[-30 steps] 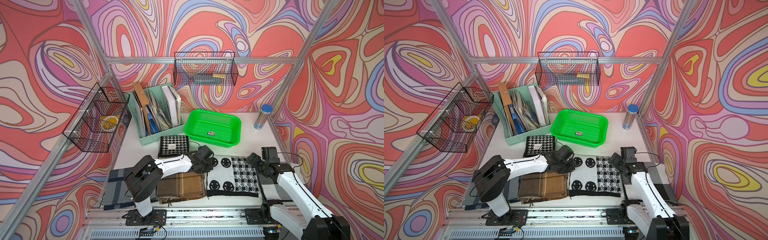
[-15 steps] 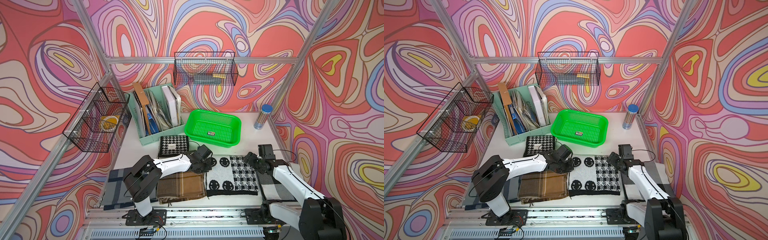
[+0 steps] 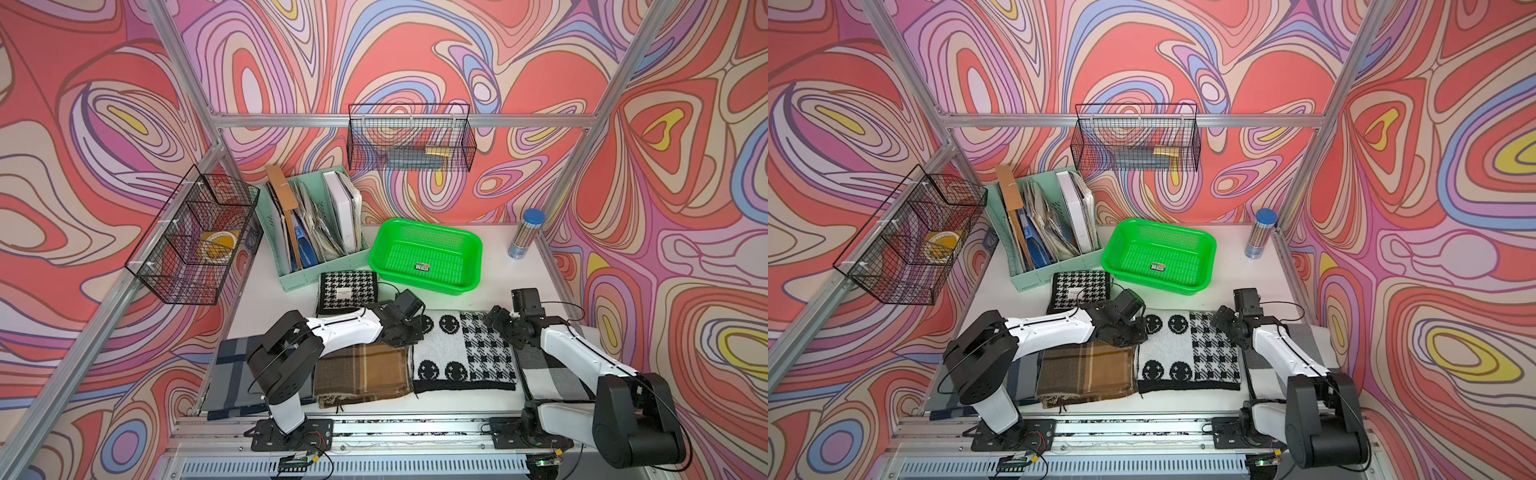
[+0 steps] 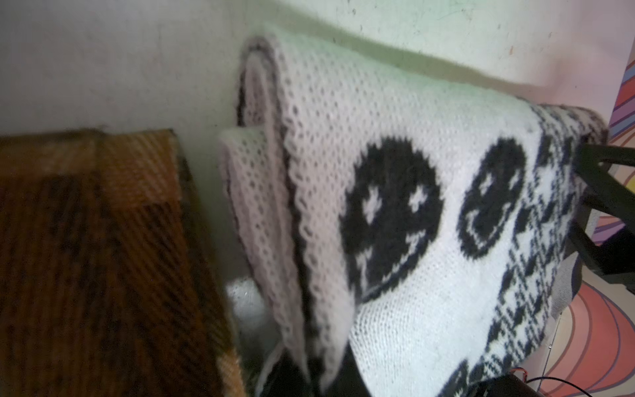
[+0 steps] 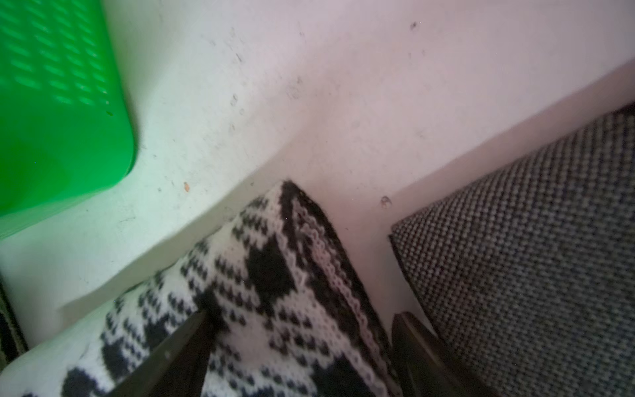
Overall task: Put the folded scarf in the basket
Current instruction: Pick up the scarf at the center of the board.
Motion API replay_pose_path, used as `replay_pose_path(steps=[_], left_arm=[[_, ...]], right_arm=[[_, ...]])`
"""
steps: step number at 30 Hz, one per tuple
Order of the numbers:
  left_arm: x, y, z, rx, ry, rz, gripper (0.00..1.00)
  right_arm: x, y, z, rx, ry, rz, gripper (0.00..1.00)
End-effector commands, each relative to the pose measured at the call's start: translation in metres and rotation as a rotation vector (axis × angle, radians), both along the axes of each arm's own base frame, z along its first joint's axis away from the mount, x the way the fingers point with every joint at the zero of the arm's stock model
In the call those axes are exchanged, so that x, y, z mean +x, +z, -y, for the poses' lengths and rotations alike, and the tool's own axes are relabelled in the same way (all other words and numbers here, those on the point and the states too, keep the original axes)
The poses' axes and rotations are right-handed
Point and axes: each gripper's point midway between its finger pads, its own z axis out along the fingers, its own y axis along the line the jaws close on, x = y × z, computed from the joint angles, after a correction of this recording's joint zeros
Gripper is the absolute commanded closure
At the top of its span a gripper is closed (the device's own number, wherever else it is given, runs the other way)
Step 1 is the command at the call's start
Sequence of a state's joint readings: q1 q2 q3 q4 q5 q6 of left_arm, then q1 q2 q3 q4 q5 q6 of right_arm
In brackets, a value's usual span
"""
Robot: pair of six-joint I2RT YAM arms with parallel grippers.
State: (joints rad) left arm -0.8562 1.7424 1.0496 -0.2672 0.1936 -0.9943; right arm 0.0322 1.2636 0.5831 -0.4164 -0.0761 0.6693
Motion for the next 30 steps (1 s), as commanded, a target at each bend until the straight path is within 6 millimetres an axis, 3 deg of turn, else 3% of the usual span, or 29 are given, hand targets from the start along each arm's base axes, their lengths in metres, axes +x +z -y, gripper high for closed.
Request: replay_pose_path(steps=[1, 7, 11, 13, 15, 16, 20, 25, 30], left_arm=[[-0.002, 0.006, -0.001, -0.012, -0.020, -0.001, 1.00], [-0.002, 0.002, 0.000, -0.011, -0.020, -0.010, 1.00], [-0.003, 0.000, 0.009, -0.043, -0.040, -0.024, 1.00], [-0.003, 0.000, 0.010, -0.050, -0.044, -0.028, 1.00], [-0.003, 0.001, 0.011, -0.056, -0.046, -0.027, 1.00], [-0.003, 0.002, 0.012, -0.062, -0.051, -0.026, 1.00], [-0.006, 0.011, 0.017, -0.099, -0.075, -0.015, 1.00], [-0.009, 0.036, 0.019, -0.195, -0.101, 0.064, 1.00], [-0.013, 0.076, 0.017, -0.291, -0.132, 0.163, 1.00]], right_arm=[[-0.005, -0.011, 0.003, 0.000, -0.033, -0.042, 0.16], [-0.008, -0.023, -0.007, 0.063, -0.030, -0.062, 0.14], [-0.012, -0.031, -0.010, 0.079, -0.030, -0.097, 0.21], [-0.013, -0.031, -0.010, 0.082, -0.031, -0.095, 0.34], [-0.013, -0.026, -0.009, 0.082, -0.034, -0.075, 0.67], [-0.012, -0.022, -0.009, 0.083, -0.035, -0.065, 0.76], [-0.005, 0.003, -0.015, 0.107, -0.002, 0.029, 1.00], [-0.003, 0.051, -0.019, 0.133, 0.020, 0.208, 1.00], [-0.005, 0.106, -0.034, 0.235, 0.053, 0.406, 1.00]])
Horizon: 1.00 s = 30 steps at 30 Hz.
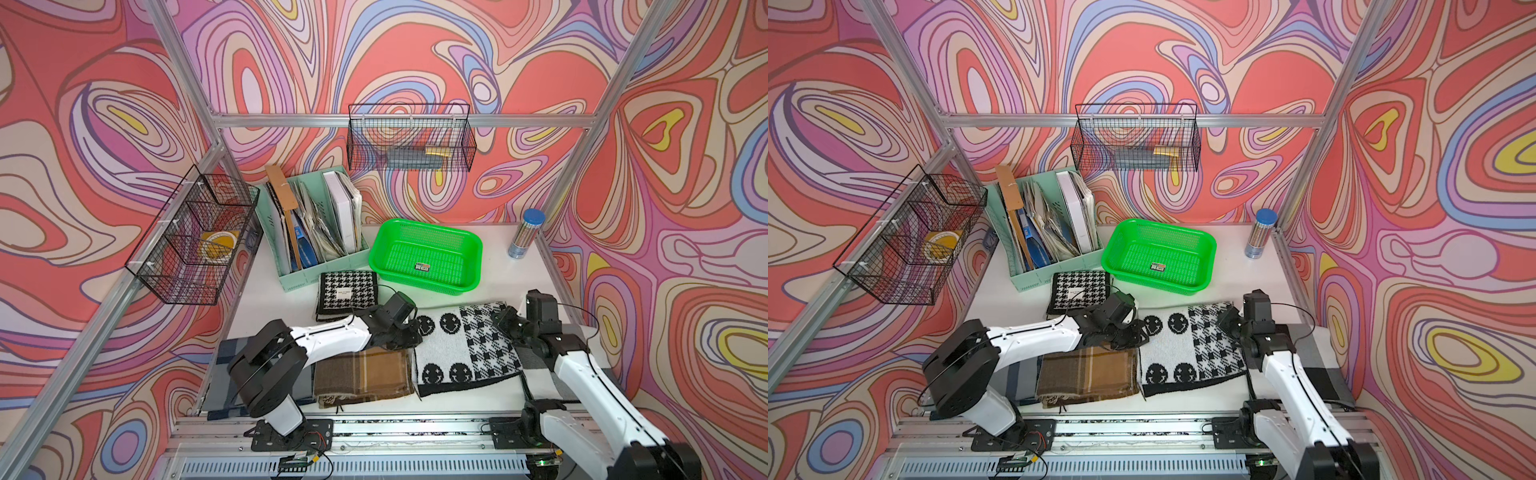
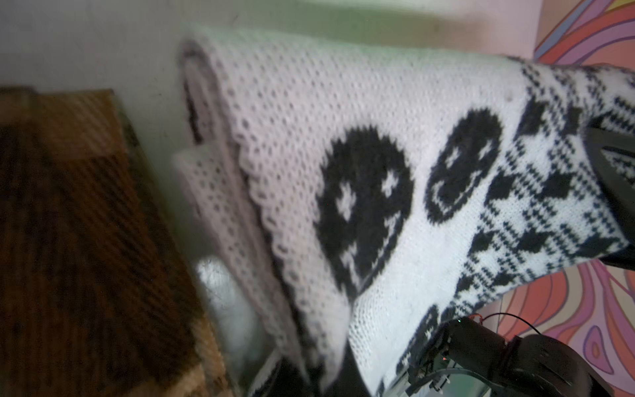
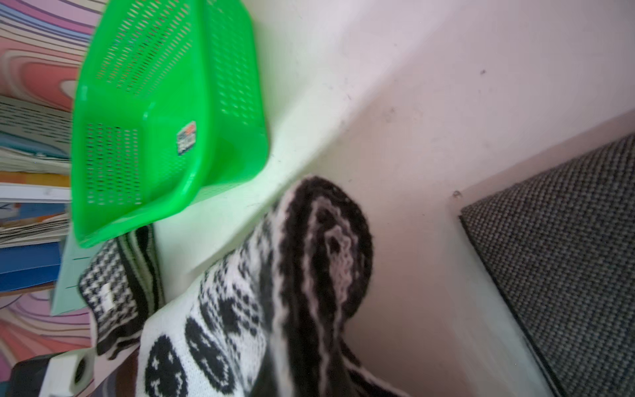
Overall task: Put the folded scarf in the basket
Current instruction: Pick up the scarf at the center of the board, then place the scarf in the basket.
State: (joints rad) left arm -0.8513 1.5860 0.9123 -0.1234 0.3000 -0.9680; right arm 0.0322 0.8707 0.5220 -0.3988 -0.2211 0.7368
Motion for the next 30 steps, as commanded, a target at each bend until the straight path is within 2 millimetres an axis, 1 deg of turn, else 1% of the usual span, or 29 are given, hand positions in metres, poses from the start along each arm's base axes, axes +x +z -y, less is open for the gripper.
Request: replay_pose_path(steps=[1, 4, 6, 8, 10, 12, 15, 19, 22, 25, 27, 30], left_arm=[[0.004, 0.050, 0.015, -0.124, -0.060, 0.119, 1.00], [0.009, 0.076, 0.013, -0.108, -0.072, 0.169, 1.00], [0.013, 0.094, 0.013, -0.113, -0.077, 0.208, 1.00], [0.019, 0.109, 0.009, -0.095, -0.069, 0.249, 1.00], [0.026, 0.118, 0.000, -0.049, -0.047, 0.285, 1.00], [0.037, 0.128, -0.008, -0.025, -0.028, 0.315, 1.00], [0.056, 0.140, -0.019, -0.007, -0.006, 0.333, 1.00], [0.086, 0.161, -0.027, 0.045, 0.001, 0.384, 1.00], [0.115, 0.173, -0.033, 0.096, 0.012, 0.412, 1.00], [0.146, 0.179, -0.040, 0.145, 0.043, 0.451, 1.00], [0.165, 0.180, -0.043, 0.173, 0.048, 0.461, 1.00], [0.192, 0.187, -0.047, 0.211, 0.050, 0.476, 1.00]], right_arm=[[-0.002, 0.030, -0.011, 0.076, 0.030, 0.094, 1.00], [0.000, 0.060, -0.013, 0.091, 0.035, 0.152, 1.00], [0.005, 0.080, -0.014, 0.092, 0.040, 0.188, 1.00], [0.012, 0.094, -0.013, 0.091, 0.038, 0.211, 1.00], [0.020, 0.106, -0.012, 0.090, 0.026, 0.226, 1.00], [0.030, 0.116, -0.011, 0.109, 0.002, 0.238, 1.00], [0.052, 0.130, -0.012, 0.165, -0.028, 0.262, 1.00], [0.086, 0.150, -0.019, 0.222, -0.014, 0.314, 1.00], [0.109, 0.160, -0.025, 0.242, 0.009, 0.332, 1.00], [0.129, 0.163, -0.025, 0.234, 0.011, 0.335, 1.00], [0.141, 0.162, -0.027, 0.228, 0.017, 0.324, 1.00], [0.161, 0.153, -0.036, 0.265, 0.023, 0.288, 1.00]])
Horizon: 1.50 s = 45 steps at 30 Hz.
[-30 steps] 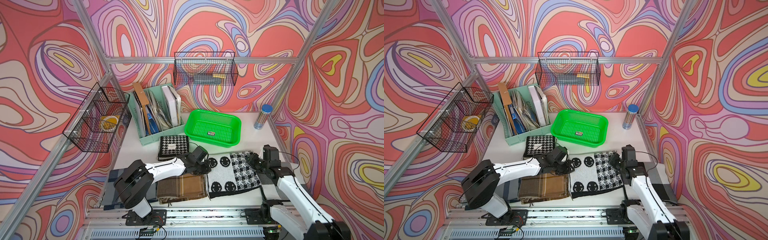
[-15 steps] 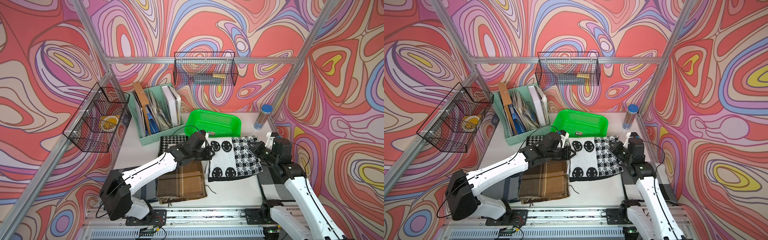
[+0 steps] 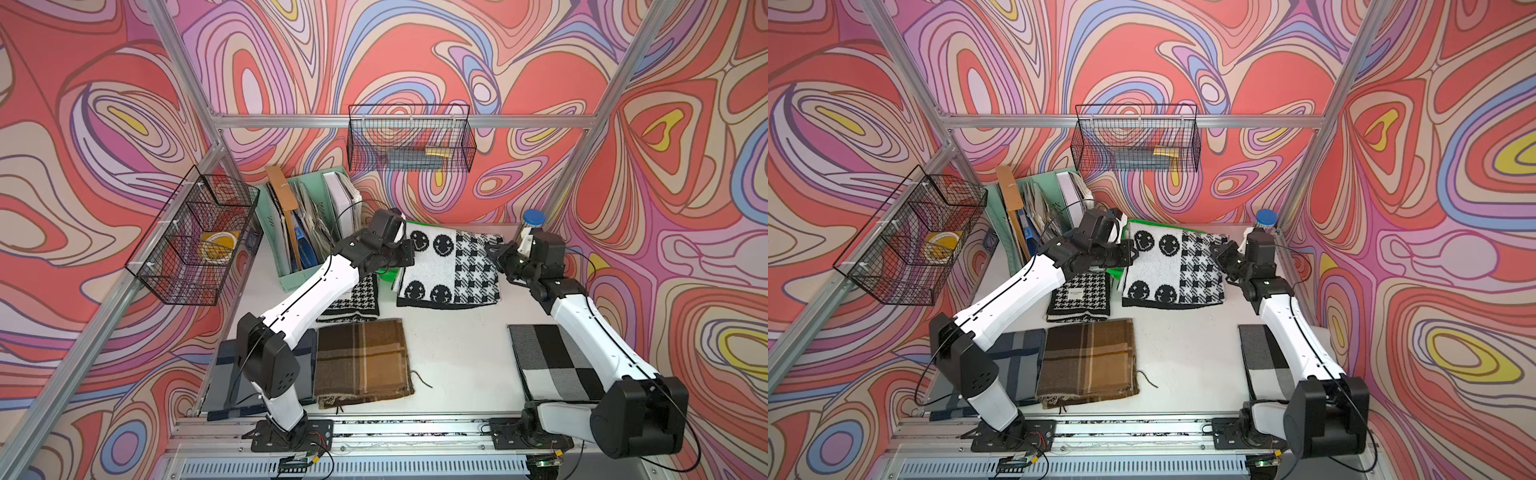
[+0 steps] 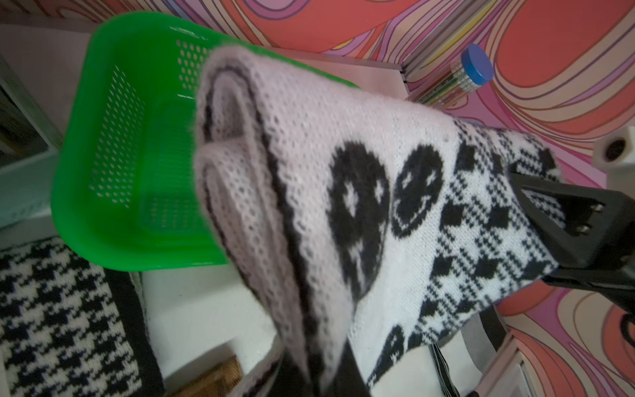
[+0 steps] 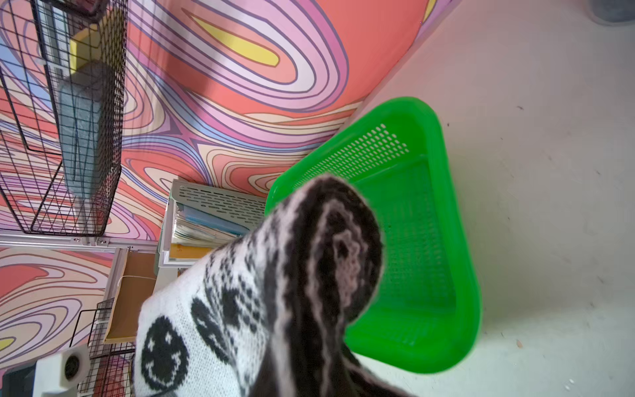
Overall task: Put the folded scarf in the basket
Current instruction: Place the scarf in the basket.
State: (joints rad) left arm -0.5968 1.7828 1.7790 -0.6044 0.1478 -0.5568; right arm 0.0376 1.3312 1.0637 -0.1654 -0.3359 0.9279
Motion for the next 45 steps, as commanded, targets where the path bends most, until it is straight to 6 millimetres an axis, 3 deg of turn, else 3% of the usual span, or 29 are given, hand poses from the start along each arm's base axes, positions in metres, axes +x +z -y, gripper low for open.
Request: replay_pose_path(steps=[1, 4, 12, 21, 24, 31, 36, 45], left_arm=[[0.024, 0.001, -0.018, 0.113, 0.019, 0.032, 1.00], [0.046, 0.007, -0.022, 0.167, 0.037, 0.094, 1.00], [0.097, 0.013, -0.032, 0.224, 0.062, 0.123, 1.00], [0.133, -0.024, -0.035, 0.204, 0.094, 0.084, 1.00], [0.141, -0.031, -0.031, 0.206, 0.079, 0.086, 1.00], [0.155, -0.061, -0.029, 0.223, 0.097, 0.067, 1.00], [0.161, -0.080, -0.027, 0.231, 0.098, 0.048, 1.00], [0.172, -0.105, -0.026, 0.258, 0.110, 0.043, 1.00]], right_arm=[[0.023, 0.013, -0.017, 0.053, 0.044, 0.040, 1.00], [0.041, 0.009, -0.034, 0.023, 0.058, 0.038, 1.00], [0.074, -0.003, -0.032, -0.003, 0.000, 0.005, 1.00], [0.101, -0.026, -0.029, -0.065, -0.026, -0.035, 1.00], [0.108, -0.034, -0.033, -0.076, 0.003, -0.038, 1.00], [0.118, -0.081, -0.038, -0.084, 0.030, -0.107, 1.00], [0.120, -0.103, -0.037, -0.102, 0.032, -0.152, 1.00], [0.126, -0.117, -0.038, -0.136, 0.052, -0.191, 1.00]])
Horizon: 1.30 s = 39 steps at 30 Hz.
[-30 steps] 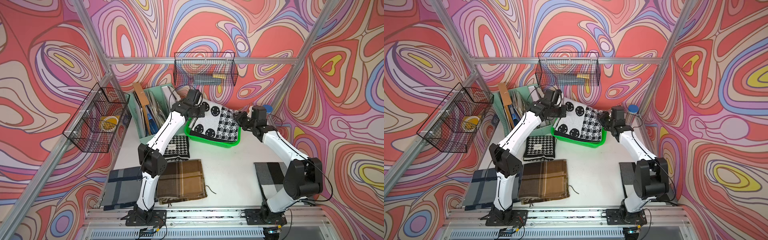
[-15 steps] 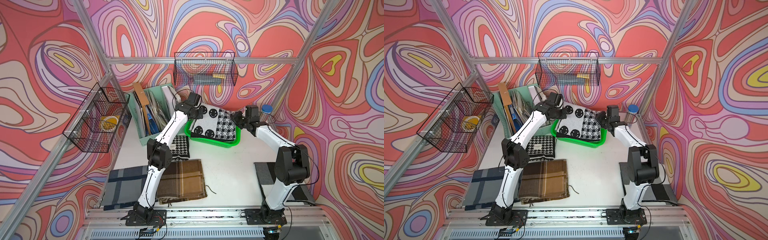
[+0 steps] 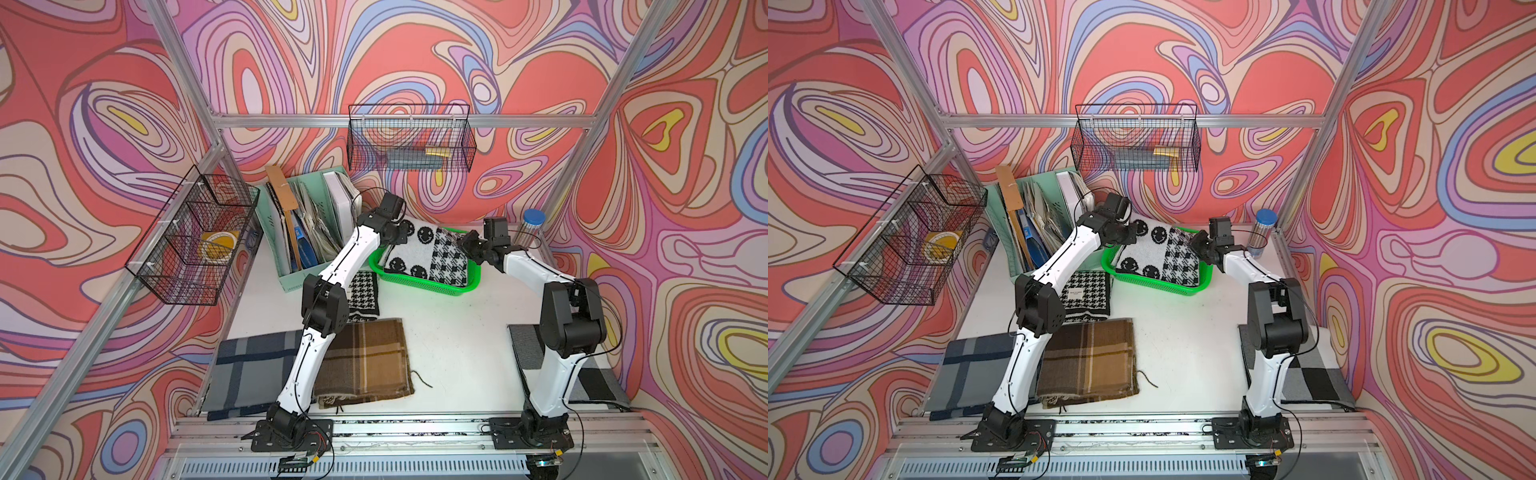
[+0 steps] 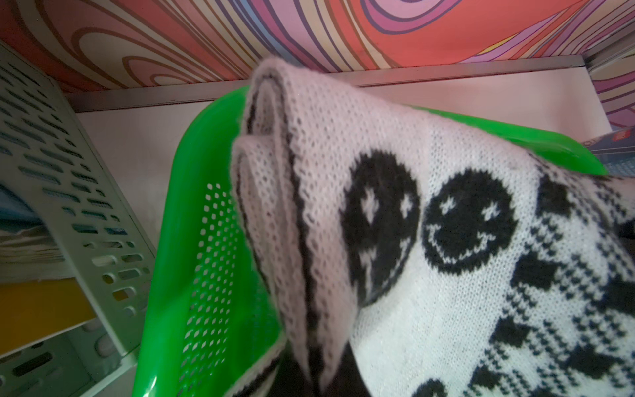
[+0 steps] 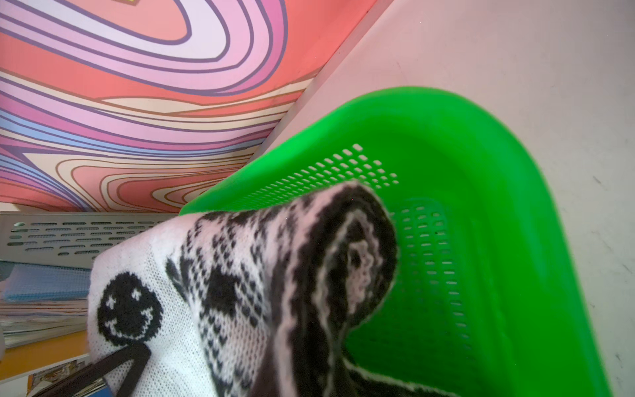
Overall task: Put the folded scarf in the basket
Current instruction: Place the scarf in the basket.
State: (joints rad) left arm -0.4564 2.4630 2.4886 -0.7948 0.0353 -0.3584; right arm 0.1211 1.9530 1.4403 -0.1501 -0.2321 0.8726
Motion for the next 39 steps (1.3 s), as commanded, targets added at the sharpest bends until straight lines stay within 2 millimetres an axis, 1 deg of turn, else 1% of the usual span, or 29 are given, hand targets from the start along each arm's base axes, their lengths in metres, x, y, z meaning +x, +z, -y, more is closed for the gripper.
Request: replay_pose_path(steps=[1, 3, 5, 7, 8, 9, 11, 12, 13, 14, 16, 19, 20, 21, 23, 26, 29, 30, 33, 35, 36, 39], left_arm=[[0.017, 0.007, -0.002, 0.000, 0.020, 0.069, 1.00], [0.020, 0.006, -0.003, 0.005, 0.034, 0.076, 0.99], [0.022, 0.007, -0.003, -0.004, 0.043, 0.082, 0.94], [0.023, 0.010, -0.002, -0.018, 0.047, 0.091, 0.80], [0.025, 0.014, 0.000, -0.026, 0.046, 0.102, 0.68], [0.025, 0.018, 0.000, -0.036, 0.051, 0.108, 0.48], [0.024, 0.032, 0.002, -0.075, 0.059, 0.120, 0.29], [0.023, 0.040, 0.007, -0.104, 0.049, 0.128, 0.16], [0.022, 0.045, 0.008, -0.123, 0.047, 0.130, 0.06], [0.020, 0.052, 0.010, -0.140, 0.044, 0.133, 0.01], [0.015, 0.064, 0.011, -0.157, 0.043, 0.137, 0.01], [0.002, 0.084, 0.014, -0.194, 0.030, 0.128, 0.01], [-0.005, 0.093, 0.018, -0.221, 0.016, 0.118, 0.02], [-0.012, 0.100, 0.022, -0.245, 0.002, 0.109, 0.02], [-0.029, 0.112, 0.032, -0.272, -0.030, 0.096, 0.04], [-0.060, 0.127, 0.045, -0.293, -0.070, 0.079, 0.05], [-0.094, 0.140, 0.054, -0.305, -0.098, 0.073, 0.06], [-0.106, 0.142, 0.055, -0.310, -0.103, 0.069, 0.06], [-0.135, 0.146, 0.053, -0.341, -0.103, 0.063, 0.07], [-0.154, 0.141, 0.049, -0.354, -0.093, 0.063, 0.07], [-0.160, 0.138, 0.045, -0.355, -0.084, 0.060, 0.08], [-0.182, 0.123, 0.028, -0.363, -0.038, 0.021, 0.10]], right_arm=[[0.005, 0.005, -0.004, -0.021, 0.035, 0.011, 1.00], [0.006, 0.003, -0.002, -0.033, 0.030, 0.008, 0.98], [0.006, 0.003, 0.000, -0.049, 0.021, 0.008, 0.87], [0.008, 0.007, 0.002, -0.056, 0.023, 0.021, 0.77], [0.008, 0.011, 0.002, -0.061, 0.027, 0.031, 0.70], [0.008, 0.016, 0.003, -0.068, 0.023, 0.037, 0.62], [0.007, 0.027, 0.006, -0.078, 0.008, 0.060, 0.47], [0.006, 0.035, 0.008, -0.083, 0.002, 0.077, 0.42], [0.006, 0.041, 0.009, -0.091, -0.002, 0.090, 0.40], [0.004, 0.049, 0.012, -0.107, -0.004, 0.105, 0.38], [0.000, 0.060, 0.015, -0.139, -0.001, 0.117, 0.36], [-0.013, 0.079, 0.023, -0.203, -0.003, 0.133, 0.35], [-0.018, 0.083, 0.024, -0.218, 0.003, 0.136, 0.35], [-0.025, 0.095, 0.025, -0.221, 0.009, 0.159, 0.35], [-0.040, 0.107, 0.020, -0.223, 0.035, 0.182, 0.35], [-0.066, 0.115, 0.010, -0.236, 0.085, 0.183, 0.35], [-0.095, 0.118, -0.001, -0.253, 0.131, 0.186, 0.37], [-0.103, 0.117, -0.002, -0.252, 0.142, 0.182, 0.38], [-0.116, 0.114, -0.001, -0.249, 0.147, 0.171, 0.44], [-0.116, 0.109, 0.000, -0.251, 0.149, 0.151, 0.54], [-0.114, 0.104, -0.001, -0.254, 0.150, 0.147, 0.57], [-0.094, 0.078, 0.000, -0.280, 0.141, 0.114, 0.58]])
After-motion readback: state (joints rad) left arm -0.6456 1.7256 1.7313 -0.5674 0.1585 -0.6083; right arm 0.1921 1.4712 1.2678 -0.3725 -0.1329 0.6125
